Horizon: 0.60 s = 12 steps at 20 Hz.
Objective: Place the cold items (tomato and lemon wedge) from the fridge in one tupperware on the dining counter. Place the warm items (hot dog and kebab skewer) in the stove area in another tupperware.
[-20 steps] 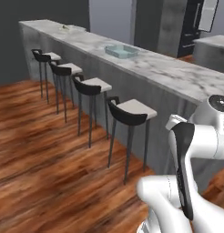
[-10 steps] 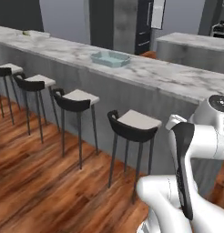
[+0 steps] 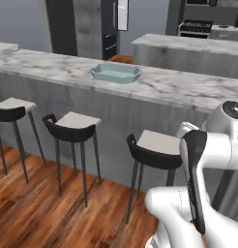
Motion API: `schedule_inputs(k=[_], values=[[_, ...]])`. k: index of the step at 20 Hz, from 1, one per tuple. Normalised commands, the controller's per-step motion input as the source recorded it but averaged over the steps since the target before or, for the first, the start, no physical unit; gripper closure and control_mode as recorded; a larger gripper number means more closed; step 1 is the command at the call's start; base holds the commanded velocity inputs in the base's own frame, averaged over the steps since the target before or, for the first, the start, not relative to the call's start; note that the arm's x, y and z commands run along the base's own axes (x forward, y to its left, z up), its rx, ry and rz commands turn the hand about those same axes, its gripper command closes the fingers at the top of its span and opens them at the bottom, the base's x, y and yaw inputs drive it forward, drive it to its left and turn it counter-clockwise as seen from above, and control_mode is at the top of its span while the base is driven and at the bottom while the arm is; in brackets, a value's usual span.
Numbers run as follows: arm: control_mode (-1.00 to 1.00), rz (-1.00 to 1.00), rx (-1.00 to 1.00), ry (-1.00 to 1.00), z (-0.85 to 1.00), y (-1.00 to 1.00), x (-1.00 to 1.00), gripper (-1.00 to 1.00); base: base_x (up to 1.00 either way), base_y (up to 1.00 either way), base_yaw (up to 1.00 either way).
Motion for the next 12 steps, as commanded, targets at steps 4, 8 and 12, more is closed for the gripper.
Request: schedule_inputs(k=[4,8,12], values=[[1.00,0.00,0.00,0.00,0.00,0.00,0.00,1.00,0.52,1.00,-0.43],[1.00,0.00,0.00,0.00,0.00,0.00,0.00,1.00,0.41,1.00,-0.38],[1.00,0.00,0.00,0.00,0.00,0.00,0.00,1.00,0.32,1.00,-0.33]])
